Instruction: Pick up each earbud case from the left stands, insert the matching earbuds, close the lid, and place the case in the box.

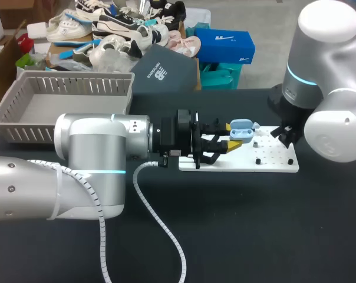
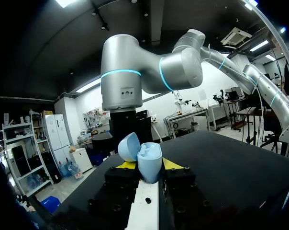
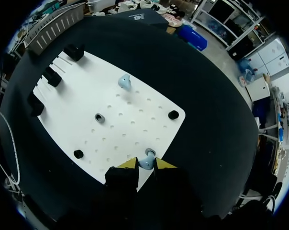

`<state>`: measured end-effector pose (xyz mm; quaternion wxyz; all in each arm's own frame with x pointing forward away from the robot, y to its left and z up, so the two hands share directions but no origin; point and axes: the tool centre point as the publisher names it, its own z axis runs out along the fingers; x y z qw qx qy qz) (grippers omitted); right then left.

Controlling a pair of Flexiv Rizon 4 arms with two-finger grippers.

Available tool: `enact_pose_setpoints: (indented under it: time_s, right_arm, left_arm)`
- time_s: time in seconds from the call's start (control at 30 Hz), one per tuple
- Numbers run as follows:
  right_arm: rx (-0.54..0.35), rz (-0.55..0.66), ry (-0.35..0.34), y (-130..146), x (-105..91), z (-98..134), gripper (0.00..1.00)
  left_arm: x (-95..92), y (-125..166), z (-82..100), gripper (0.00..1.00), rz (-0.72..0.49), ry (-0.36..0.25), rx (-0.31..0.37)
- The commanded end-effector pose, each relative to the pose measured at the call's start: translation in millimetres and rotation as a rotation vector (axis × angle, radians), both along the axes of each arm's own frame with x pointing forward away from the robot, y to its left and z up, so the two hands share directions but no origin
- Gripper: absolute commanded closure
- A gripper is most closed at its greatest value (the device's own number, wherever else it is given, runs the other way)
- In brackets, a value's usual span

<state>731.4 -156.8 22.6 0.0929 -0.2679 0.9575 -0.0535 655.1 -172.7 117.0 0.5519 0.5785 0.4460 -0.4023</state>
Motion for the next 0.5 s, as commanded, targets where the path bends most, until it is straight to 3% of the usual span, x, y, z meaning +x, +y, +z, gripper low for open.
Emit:
enact_pose_setpoints:
  time_s: [0.03,0.17,0.23,0.5]
  right_arm:
    - [-0.002,-0.005,0.001,1.1,1.1,-0.7,0.87]
    - [-0.003,-0.008,0.004,1.1,1.1,-1.1,0.91]
    - [-0.004,-0.011,0.005,1.0,1.0,-1.3,0.99]
    - [-0.008,-0.021,0.007,-1.0,-0.3,0.3,1.00]
  left_arm:
    - [-0.5,0.0,-0.9,1.00,0.003,-0.002,-0.004]
    - [-0.5,0.0,-0.9,1.00,0.003,-0.002,-0.004]
    - [-0.5,0.0,-0.9,1.00,0.003,-0.002,-0.004]
    - [-0.5,0.0,-0.9,1.00,0.003,-0.002,-0.004]
